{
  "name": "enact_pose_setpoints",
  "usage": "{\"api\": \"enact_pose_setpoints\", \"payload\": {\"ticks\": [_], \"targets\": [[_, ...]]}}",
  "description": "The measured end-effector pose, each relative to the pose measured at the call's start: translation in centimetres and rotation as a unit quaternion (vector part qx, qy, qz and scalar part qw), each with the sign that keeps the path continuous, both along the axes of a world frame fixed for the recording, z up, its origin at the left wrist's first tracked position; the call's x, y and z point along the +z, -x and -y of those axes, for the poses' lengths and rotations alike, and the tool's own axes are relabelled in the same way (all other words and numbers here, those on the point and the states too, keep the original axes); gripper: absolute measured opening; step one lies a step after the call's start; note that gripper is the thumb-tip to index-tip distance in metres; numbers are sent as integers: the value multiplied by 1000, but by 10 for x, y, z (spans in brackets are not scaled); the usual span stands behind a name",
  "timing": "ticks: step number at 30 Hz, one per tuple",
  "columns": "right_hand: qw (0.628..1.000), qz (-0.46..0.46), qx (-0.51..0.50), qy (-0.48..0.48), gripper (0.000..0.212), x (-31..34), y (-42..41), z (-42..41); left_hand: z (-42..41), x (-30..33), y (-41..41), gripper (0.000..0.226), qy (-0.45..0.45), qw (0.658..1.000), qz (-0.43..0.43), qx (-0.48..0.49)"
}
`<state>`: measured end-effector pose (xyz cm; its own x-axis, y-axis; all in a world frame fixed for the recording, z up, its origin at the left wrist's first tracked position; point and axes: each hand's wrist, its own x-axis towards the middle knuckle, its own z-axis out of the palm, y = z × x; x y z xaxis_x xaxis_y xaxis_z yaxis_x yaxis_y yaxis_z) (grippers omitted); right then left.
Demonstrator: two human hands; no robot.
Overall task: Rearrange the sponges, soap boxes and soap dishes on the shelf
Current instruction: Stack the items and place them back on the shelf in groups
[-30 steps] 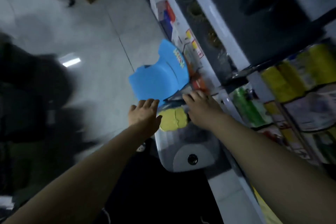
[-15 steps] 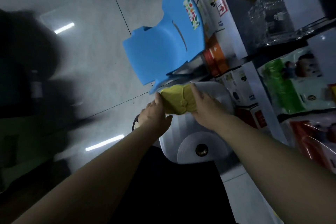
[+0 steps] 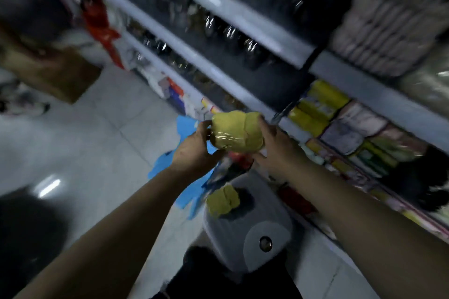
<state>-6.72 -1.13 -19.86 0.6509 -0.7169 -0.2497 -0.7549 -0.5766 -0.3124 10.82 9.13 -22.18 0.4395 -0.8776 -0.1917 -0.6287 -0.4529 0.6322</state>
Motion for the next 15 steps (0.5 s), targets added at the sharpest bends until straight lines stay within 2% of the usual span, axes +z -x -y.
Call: {"api": "enact_pose_setpoints", "payload": {"ticks": [7,12,15], "targets": [[979,86,-152,101,89,121,69,-1,64,132,42,81,124,974,61,-182],[955,108,-235,146,80,168,147,-12,102,179,110,79,172,930,120,-301],[938,87,-282,180,79,175,200,-18,115,193,163,72,209,916,104,-327]]}}
